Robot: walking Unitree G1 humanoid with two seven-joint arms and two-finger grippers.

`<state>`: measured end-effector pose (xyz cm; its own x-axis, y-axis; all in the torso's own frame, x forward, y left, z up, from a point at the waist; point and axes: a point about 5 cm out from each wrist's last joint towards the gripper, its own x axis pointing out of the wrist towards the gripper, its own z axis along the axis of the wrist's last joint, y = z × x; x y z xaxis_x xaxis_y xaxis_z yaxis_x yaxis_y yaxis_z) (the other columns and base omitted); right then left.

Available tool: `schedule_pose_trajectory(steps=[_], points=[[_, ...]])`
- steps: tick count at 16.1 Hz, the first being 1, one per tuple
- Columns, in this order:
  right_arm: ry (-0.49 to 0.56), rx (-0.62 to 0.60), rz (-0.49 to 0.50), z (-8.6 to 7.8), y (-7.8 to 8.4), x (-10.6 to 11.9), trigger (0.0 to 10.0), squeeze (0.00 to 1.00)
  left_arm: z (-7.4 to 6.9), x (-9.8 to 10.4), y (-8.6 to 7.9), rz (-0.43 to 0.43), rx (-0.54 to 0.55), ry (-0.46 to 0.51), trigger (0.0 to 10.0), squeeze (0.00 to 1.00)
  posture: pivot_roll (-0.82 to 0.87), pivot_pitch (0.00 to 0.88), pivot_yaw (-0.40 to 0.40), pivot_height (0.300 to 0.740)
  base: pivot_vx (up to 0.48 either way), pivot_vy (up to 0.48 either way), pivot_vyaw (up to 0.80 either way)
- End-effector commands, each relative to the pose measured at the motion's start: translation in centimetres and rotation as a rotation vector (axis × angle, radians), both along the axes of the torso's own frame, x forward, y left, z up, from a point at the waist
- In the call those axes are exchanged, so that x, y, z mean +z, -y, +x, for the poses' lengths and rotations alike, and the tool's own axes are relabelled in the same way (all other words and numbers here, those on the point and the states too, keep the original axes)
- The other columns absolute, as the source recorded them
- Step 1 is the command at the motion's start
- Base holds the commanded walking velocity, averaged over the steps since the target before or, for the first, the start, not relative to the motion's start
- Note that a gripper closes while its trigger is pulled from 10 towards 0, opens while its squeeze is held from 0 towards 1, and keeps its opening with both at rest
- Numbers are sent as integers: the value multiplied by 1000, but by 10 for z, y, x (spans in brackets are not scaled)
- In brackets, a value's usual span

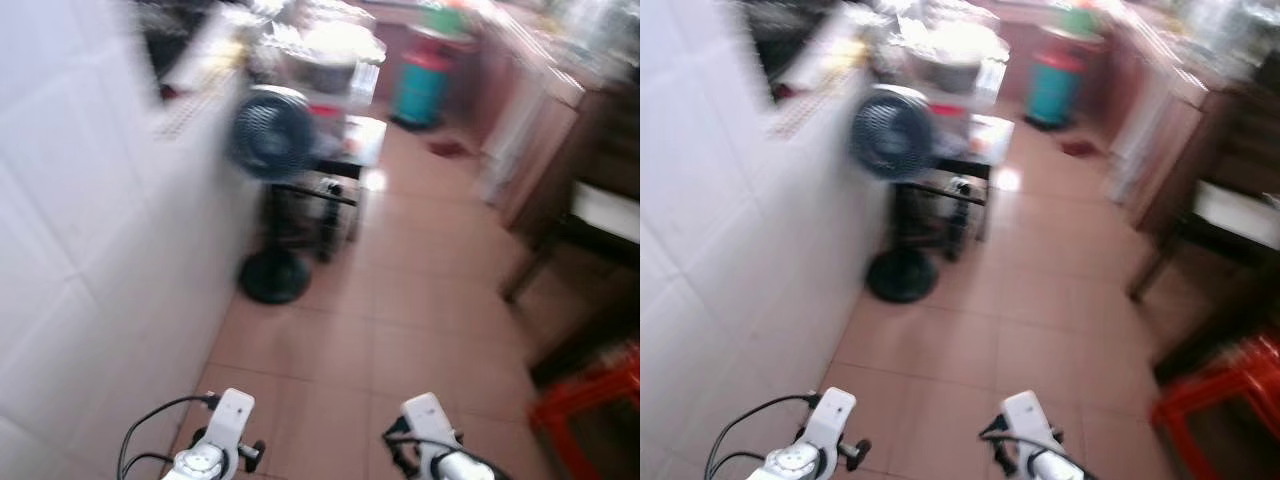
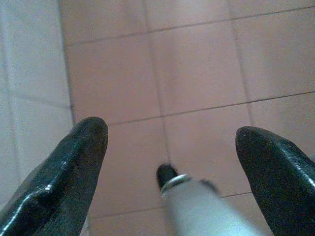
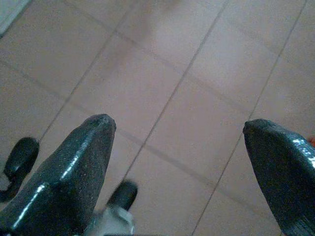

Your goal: Setting the table

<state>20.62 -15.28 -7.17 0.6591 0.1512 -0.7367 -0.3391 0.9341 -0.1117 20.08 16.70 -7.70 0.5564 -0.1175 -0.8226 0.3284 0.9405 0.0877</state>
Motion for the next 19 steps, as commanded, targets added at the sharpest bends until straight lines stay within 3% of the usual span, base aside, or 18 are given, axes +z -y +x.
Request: schedule_pose_trajectory(steps=[1, 13, 14, 15, 19], points=[[-1, 10, 17, -1, -6, -1, 10000, 0, -4, -2, -5, 17, 2, -18, 10000, 0, 147, 0, -51, 740, 289, 0, 0], [-1, 10, 17, -1, -6, -1, 10000, 0, -4, -2, -5, 17, 2, -18, 10000, 0, 147, 0, -51, 740, 289, 0, 0], [-68, -194, 73, -8, 2, -6, 10000, 0, -12, -5, -14, 49, 77, -24, 10000, 0, 157, 0, -23, 740, 0, 0, 0], [-101, -308, 107, -12, 7, -9, 10000, 0, -14, -6, -18, 68, 113, -24, 10000, 0, 152, 0, -13, 740, 0, 0, 0], [-125, -474, 189, -16, 11, -11, 10000, 0, -12, -5, -22, 63, 167, -30, 10000, 0, 122, 0, 23, 740, 0, 0, 0]])
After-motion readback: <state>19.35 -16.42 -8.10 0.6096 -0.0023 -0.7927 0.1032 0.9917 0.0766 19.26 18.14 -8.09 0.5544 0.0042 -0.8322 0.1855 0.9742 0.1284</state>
